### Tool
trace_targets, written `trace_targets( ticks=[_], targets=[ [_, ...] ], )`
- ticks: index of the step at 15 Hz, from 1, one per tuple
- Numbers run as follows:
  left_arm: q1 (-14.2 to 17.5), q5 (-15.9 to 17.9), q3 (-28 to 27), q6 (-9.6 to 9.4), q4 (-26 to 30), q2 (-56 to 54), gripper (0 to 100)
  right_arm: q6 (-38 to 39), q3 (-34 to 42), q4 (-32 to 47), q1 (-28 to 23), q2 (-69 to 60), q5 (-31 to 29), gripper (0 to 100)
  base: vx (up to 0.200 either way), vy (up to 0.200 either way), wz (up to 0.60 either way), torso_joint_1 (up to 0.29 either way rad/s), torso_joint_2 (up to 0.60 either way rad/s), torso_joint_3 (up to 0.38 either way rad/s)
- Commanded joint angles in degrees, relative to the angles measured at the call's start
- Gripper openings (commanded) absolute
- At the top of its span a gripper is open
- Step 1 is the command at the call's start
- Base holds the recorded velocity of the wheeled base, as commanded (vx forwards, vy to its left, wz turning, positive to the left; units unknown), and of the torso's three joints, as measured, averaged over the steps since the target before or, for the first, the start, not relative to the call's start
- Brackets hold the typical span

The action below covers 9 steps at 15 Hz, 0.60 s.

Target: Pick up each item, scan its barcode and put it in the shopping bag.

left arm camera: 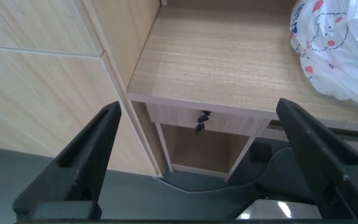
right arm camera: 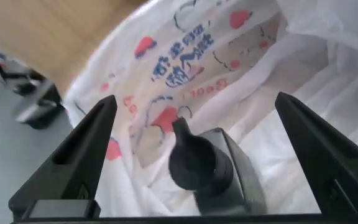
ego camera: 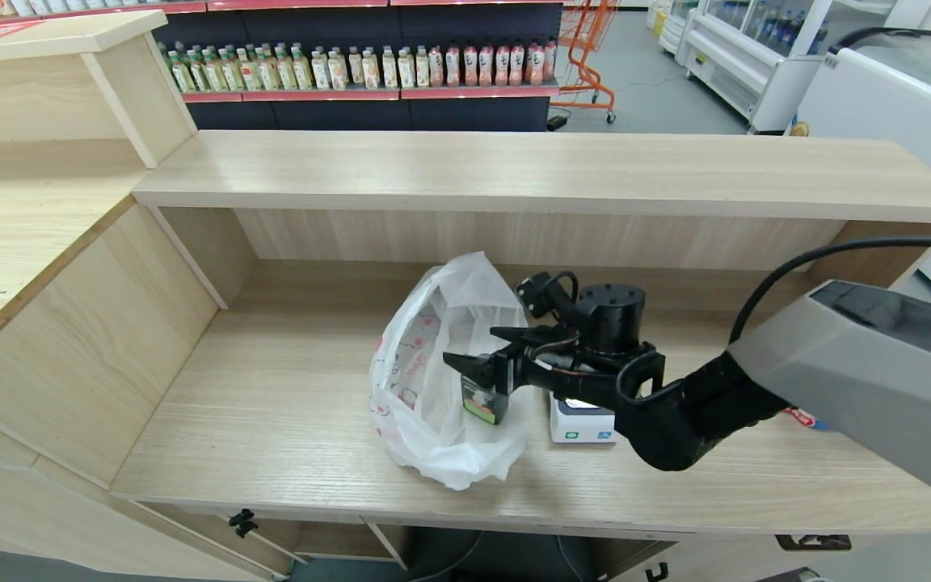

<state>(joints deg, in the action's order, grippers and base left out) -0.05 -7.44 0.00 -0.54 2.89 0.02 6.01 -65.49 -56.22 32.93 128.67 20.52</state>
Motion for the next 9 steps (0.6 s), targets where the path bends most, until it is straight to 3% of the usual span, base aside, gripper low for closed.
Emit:
trace_targets(
  ticks=[1, 4, 5, 7, 9],
  targets=[
    [-0.04, -0.03, 0.0, 0.01, 0.01, -0.02, 100, 5.5, 1.77, 1.2, -1.02, -7.47, 0.05, 100, 0.0, 0.0, 0.0, 0.0, 0.0, 0.0],
    [0.05, -0.03, 0.0, 0.01, 0.01, -0.02, 100, 9.9, 10.2, 5.42, -4.19, -19.34, 0.23, 100, 0.0, 0.0, 0.0, 0.0, 0.0, 0.0],
    [0.05, -0.03, 0.0, 0.01, 0.01, -0.02, 100, 12.36, 16.01, 12.54, -5.68, -29.71, 0.31, 100, 0.0, 0.0, 0.0, 0.0, 0.0, 0.0],
    [-0.04, -0.03, 0.0, 0.01, 0.01, -0.02, 100, 13.06, 20.31, 24.23, -6.91, -42.8, -0.3, 100, 0.0, 0.0, 0.0, 0.0, 0.0, 0.0],
    [-0.04, -0.03, 0.0, 0.01, 0.01, -0.02, 100, 12.62, 22.6, 30.38, -8.49, -49.48, -3.38, 100, 0.0, 0.0, 0.0, 0.0, 0.0, 0.0]
  ],
)
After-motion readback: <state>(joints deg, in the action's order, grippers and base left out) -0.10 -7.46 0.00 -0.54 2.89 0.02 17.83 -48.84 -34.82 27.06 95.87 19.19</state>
